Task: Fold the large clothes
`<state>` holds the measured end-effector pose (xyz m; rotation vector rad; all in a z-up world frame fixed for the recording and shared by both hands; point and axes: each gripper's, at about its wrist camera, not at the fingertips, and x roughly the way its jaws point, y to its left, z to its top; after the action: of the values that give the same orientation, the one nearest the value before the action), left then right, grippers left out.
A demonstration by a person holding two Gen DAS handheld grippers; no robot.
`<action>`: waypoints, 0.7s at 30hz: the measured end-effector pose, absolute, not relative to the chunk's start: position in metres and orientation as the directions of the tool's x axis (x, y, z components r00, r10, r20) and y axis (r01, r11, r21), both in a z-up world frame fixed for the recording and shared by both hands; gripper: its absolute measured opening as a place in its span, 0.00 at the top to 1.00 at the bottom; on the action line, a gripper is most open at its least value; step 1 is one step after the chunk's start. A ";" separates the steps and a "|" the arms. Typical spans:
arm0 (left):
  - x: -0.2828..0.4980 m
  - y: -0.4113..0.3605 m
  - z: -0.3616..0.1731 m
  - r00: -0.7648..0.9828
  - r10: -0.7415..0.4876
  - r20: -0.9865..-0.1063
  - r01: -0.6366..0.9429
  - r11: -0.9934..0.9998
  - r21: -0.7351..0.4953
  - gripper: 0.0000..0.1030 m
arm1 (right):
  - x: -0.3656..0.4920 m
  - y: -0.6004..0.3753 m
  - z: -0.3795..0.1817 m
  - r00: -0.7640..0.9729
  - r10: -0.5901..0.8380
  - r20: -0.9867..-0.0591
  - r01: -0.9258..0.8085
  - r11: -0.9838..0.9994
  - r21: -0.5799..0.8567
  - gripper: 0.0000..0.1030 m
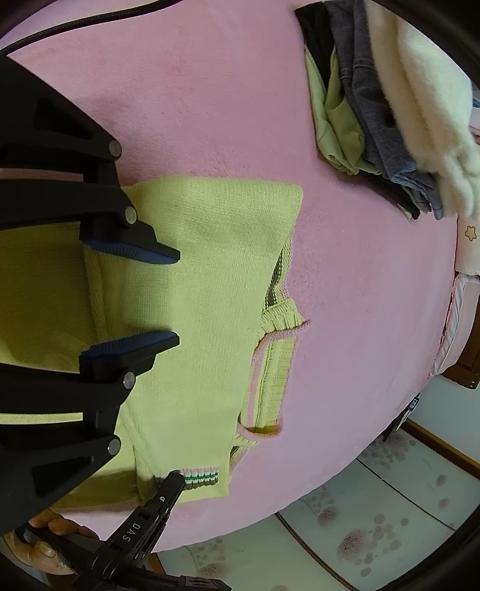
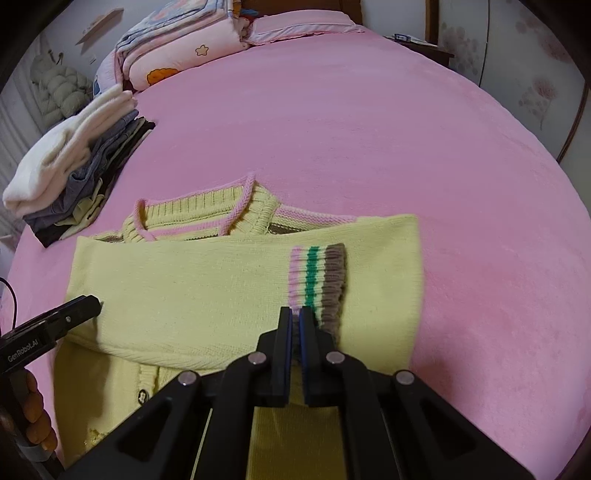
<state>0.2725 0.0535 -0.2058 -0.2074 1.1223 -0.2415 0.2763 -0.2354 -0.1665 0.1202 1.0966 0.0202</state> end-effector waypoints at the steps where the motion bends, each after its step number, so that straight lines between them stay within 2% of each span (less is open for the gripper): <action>1: 0.271 0.052 -0.201 0.411 -0.290 -0.864 0.091 0.956 -0.277 0.57 | 0.274 -0.235 -0.163 0.459 0.079 -0.885 0.047 0.992 0.113 0.94; 3: 0.267 0.051 -0.188 0.429 -0.277 -0.860 0.102 0.961 -0.258 0.40 | 0.267 -0.234 -0.149 0.475 0.091 -0.875 0.047 0.991 0.129 0.94; 6: 0.250 0.047 -0.156 0.487 -0.240 -0.840 0.123 0.971 -0.207 0.27 | 0.254 -0.236 -0.125 0.510 0.119 -0.852 0.047 0.985 0.165 0.92; 8: 0.237 0.047 -0.135 0.521 -0.225 -0.824 0.134 0.974 -0.181 0.24 | 0.240 -0.237 -0.106 0.540 0.129 -0.832 0.044 0.983 0.181 0.85; 10: 0.221 0.047 -0.112 0.556 -0.215 -0.803 0.145 0.976 -0.162 0.22 | 0.226 -0.237 -0.086 0.575 0.130 -0.808 0.039 0.982 0.186 0.70; 12: 0.204 0.049 -0.090 0.587 -0.205 -0.783 0.149 0.978 -0.144 0.17 | 0.208 -0.236 -0.064 0.617 0.129 -0.777 0.028 0.982 0.185 0.63; 21: 0.141 0.072 -0.018 0.672 -0.182 -0.718 0.084 0.982 -0.171 0.10 | 0.150 -0.232 0.006 0.716 0.132 -0.686 0.003 0.981 0.192 0.55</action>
<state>0.1412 0.0718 -0.0184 -0.1269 0.8213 -0.1505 0.1501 -0.2321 0.0059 0.1848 0.7709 0.0714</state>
